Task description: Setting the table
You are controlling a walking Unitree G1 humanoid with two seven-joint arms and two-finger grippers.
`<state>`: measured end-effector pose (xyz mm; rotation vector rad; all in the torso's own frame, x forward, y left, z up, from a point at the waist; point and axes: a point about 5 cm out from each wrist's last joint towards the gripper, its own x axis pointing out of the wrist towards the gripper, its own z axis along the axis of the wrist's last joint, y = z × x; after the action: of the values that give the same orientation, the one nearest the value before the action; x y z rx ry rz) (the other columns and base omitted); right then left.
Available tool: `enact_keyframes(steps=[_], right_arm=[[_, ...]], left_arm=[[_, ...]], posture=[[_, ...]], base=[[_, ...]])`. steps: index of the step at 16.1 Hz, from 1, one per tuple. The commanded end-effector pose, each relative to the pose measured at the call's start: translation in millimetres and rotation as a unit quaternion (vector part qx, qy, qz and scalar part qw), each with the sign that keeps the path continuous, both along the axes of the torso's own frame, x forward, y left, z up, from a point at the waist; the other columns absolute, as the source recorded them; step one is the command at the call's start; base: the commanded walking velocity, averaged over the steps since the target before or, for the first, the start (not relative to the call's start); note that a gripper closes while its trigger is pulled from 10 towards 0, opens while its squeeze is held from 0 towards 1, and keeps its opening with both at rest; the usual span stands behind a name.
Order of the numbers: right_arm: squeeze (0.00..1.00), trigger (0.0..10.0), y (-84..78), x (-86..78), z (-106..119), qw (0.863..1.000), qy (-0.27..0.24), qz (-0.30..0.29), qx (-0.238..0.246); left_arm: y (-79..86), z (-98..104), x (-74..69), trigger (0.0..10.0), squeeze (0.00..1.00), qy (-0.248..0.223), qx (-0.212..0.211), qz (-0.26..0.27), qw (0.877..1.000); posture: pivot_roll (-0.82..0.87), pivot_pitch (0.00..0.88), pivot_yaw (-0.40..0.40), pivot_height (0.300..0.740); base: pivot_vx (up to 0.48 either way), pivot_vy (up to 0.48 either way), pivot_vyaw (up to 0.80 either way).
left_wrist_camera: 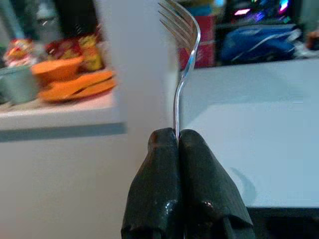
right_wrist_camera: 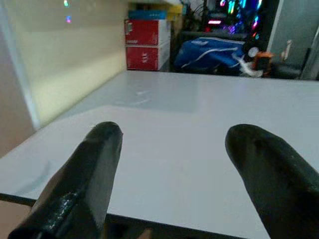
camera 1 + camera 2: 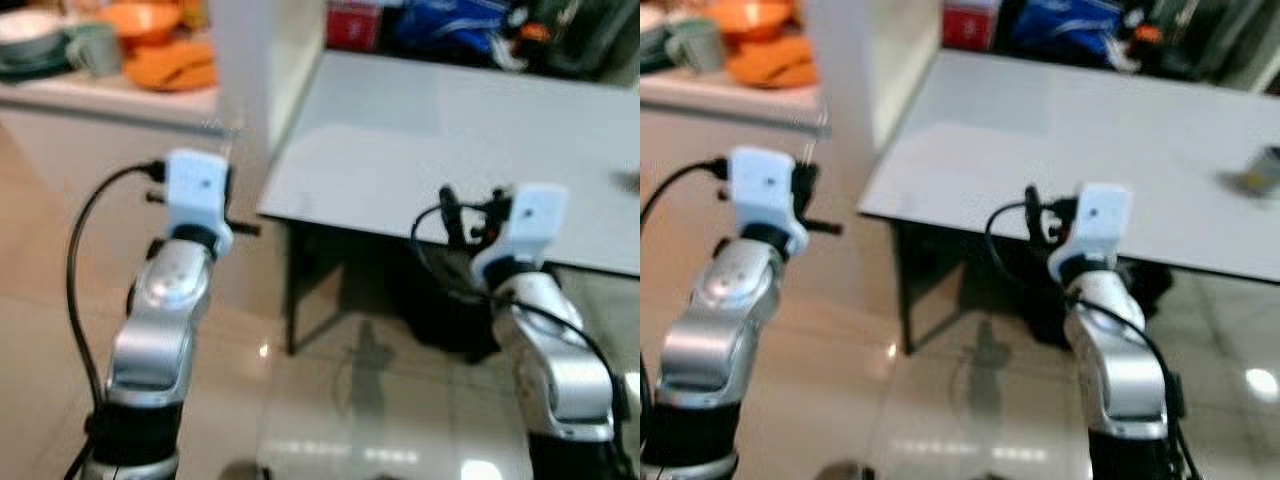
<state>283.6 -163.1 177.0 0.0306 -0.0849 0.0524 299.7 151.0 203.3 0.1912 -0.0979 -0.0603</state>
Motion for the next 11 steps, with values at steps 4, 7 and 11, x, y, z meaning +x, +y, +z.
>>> enact_keyframes(steps=[4,7,11], right_arm=[[0.00,10.0,3.6,0.7,5.7,1.000,-0.011,-0.009,0.014],[0.00,10.0,3.8,-2.6,4.6,1.000,-0.006,0.007,0.007],[0.00,10.0,10.1,-7.6,1.0,0.999,0.009,0.029,0.044]], left_arm=[[3.4,-1.0,1.4,10.0,0.00,0.005,0.011,-0.001,1.000],[6.7,-3.6,2.3,10.0,0.00,0.013,0.022,0.003,1.000],[4.4,-4.4,1.9,10.0,0.00,0.010,0.019,0.002,1.000]], posture=[[0.07,0.063,0.002,0.740],[0.07,0.082,0.005,0.740],[0.07,0.068,0.001,0.740]], base=[[0.000,-0.480,0.00],[0.000,-0.480,0.00],[0.000,-0.480,0.00]])
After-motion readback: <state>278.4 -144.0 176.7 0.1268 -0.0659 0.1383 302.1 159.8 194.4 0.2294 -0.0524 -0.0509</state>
